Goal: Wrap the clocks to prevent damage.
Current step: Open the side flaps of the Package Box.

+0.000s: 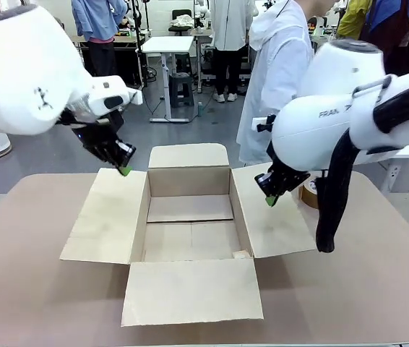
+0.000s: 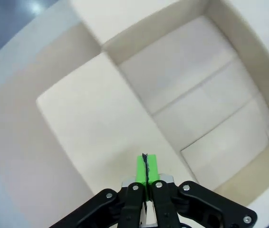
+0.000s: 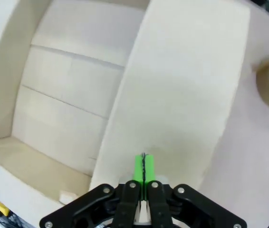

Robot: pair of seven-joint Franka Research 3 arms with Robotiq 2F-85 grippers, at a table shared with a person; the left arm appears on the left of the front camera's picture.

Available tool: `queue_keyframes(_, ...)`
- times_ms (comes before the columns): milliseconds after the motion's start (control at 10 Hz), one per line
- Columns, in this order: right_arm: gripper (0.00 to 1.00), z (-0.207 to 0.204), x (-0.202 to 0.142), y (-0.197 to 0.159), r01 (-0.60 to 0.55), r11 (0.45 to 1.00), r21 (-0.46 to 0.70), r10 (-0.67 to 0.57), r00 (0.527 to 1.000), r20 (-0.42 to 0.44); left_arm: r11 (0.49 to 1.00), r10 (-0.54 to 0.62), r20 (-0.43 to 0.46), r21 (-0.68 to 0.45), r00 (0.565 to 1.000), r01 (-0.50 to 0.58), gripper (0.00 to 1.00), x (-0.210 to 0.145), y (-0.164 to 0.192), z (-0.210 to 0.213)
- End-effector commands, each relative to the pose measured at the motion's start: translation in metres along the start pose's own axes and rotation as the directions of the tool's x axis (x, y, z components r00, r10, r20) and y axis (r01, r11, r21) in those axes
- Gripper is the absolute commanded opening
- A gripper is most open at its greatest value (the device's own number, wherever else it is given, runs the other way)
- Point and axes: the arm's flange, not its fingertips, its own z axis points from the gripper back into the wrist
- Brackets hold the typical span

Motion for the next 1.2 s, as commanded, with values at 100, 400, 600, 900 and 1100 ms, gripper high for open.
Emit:
queue_keyframes(100,0.01,0.0,0.027,0.01,0.101,0.994,0.03,-0.098,0.993,-0.067,0.987,0.131,-0.198,0.114,0.971,-0.11,0.0,0.004,-0.025,0.004)
queue_keyframes(400,0.01,-0.008,0.031,0.008,0.124,0.992,-0.009,-0.125,0.99,-0.068,0.988,0.14,-0.236,0.097,0.962,-0.12,0.0,0.002,-0.022,0.002)
queue_keyframes(600,0.01,-0.014,0.035,0.007,0.133,0.991,-0.033,-0.135,0.988,-0.073,0.983,0.171,-0.246,0.112,0.954,-0.147,0.0,0.003,-0.016,-0.005)
queue_keyframes(900,0.01,-0.035,0.042,-0.005,0.163,0.983,-0.085,-0.17,0.981,-0.093,0.982,0.184,-0.269,0.094,0.945,-0.165,0.0,0.004,0.008,-0.027)
queue_keyframes(1100,0.01,-0.046,0.043,-0.011,0.17,0.978,-0.122,-0.183,0.978,-0.102,0.979,0.205,-0.307,0.066,0.929,-0.194,0.0,0.001,0.02,-0.041)
